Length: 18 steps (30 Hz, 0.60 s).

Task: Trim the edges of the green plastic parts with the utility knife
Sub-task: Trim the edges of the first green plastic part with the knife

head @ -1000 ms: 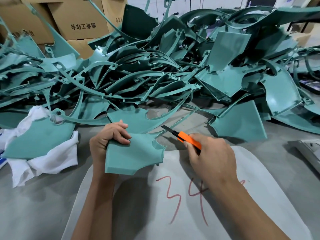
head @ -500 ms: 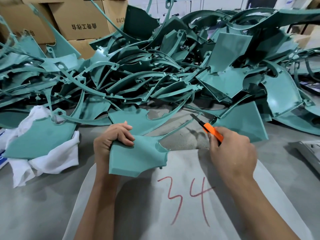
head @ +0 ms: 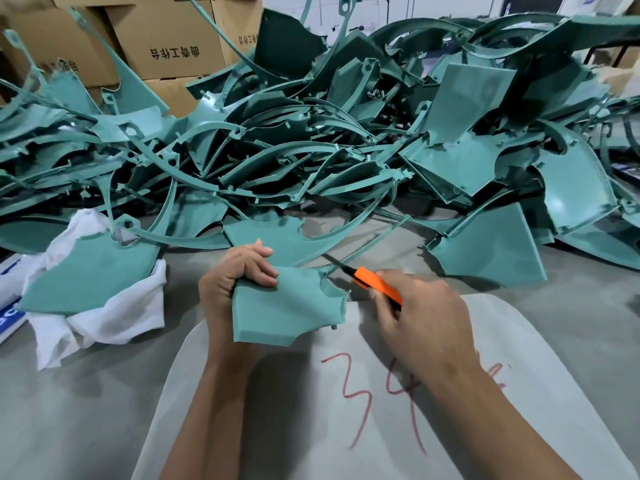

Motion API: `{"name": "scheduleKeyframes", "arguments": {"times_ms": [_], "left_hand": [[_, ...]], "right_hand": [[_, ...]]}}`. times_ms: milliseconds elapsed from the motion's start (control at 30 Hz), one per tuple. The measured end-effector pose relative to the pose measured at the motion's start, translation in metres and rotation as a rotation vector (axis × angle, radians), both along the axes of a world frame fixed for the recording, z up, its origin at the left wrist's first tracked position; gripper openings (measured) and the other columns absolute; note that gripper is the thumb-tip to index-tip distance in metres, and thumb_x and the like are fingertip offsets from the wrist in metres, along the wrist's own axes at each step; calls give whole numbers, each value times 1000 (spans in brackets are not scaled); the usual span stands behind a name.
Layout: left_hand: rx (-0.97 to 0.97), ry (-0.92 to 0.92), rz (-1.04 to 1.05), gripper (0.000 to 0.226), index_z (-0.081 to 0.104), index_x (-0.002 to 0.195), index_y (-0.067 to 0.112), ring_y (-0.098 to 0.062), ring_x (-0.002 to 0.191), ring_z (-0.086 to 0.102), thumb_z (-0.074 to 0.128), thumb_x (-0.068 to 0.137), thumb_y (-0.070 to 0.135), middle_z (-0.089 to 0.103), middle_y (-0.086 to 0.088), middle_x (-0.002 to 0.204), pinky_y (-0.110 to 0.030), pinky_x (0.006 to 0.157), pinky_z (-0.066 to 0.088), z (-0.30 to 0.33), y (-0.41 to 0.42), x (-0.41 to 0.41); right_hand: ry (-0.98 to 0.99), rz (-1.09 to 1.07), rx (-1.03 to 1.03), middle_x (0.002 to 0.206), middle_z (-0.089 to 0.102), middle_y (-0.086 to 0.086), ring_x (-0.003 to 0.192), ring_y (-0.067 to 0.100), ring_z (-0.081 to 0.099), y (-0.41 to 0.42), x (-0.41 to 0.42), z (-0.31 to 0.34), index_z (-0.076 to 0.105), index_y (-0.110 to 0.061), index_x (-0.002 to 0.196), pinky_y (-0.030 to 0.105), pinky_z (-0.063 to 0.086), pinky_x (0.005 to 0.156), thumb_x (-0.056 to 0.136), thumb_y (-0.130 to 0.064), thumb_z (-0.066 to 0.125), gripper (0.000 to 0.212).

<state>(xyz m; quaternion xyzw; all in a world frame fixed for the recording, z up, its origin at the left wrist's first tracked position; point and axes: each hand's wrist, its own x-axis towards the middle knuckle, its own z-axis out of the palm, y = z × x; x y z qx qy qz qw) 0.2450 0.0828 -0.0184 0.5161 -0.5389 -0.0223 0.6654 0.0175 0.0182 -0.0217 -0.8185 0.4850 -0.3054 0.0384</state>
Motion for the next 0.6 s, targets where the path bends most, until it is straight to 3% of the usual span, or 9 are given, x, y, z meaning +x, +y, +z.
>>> {"name": "scheduleKeyframes", "arguments": {"times_ms": [67, 133, 233, 300, 367, 500, 533, 600], "left_hand": [[-21, -18, 28, 21, 65, 70, -4, -46, 95, 61, 58, 75, -24, 64, -23, 77, -59, 103, 47, -1, 1, -2], [-54, 6, 32, 5, 64, 74, -5, -45, 96, 60, 61, 76, -8, 63, -25, 80, -57, 103, 47, 1, 3, -4], [-70, 48, -5, 28, 62, 85, -6, -45, 99, 56, 58, 58, -10, 62, -20, 83, -57, 99, 43, 0, 0, 0], [-105, 141, -50, 36, 59, 93, -9, -40, 96, 56, 60, 59, 6, 65, -8, 70, -52, 97, 43, -1, -5, -2], [-142, 298, -70, 42, 59, 95, -9, -33, 93, 58, 57, 67, 21, 69, 10, 67, -46, 97, 45, -3, -9, -4], [-137, 413, -155, 18, 68, 58, 11, -28, 91, 64, 65, 72, 24, 71, 7, 69, -45, 98, 46, -13, -12, 2], [-135, 414, -175, 16, 71, 57, 21, -25, 90, 66, 70, 71, 27, 71, 7, 69, -45, 98, 46, -14, -13, 4], [-138, 412, -209, 18, 73, 56, 24, -20, 88, 67, 73, 72, 32, 71, 7, 69, -47, 99, 46, -15, -13, 7]], "right_hand": [[-31, 122, 46, 68, 65, -8, 58, 15, 52, -1, -3, -1, 74, -34, 100, 29, 38, 52, 97, -40, 58, 17], [-173, 247, 128, 63, 61, -6, 57, 15, 51, -4, -6, -2, 74, -33, 94, 31, 35, 53, 95, -34, 61, 13], [-518, 344, 255, 65, 59, -3, 56, 15, 48, -7, -8, -2, 77, -35, 97, 36, 37, 53, 96, -34, 63, 14], [-631, 374, 306, 67, 61, 0, 57, 19, 51, -7, -6, -1, 77, -35, 98, 41, 42, 54, 96, -35, 63, 14], [-654, 423, 374, 66, 62, 0, 57, 22, 52, -6, -4, -1, 75, -34, 98, 46, 46, 55, 96, -35, 62, 13], [-532, 466, 409, 65, 62, 0, 57, 18, 52, -6, -1, -5, 72, -35, 90, 34, 40, 53, 101, -27, 65, 15], [-504, 468, 405, 65, 62, 1, 58, 18, 52, -7, -2, -5, 72, -35, 89, 30, 37, 53, 102, -24, 66, 18], [-455, 477, 401, 65, 61, 1, 58, 18, 51, -8, -4, -4, 73, -31, 89, 27, 35, 53, 102, -25, 65, 16]]}}
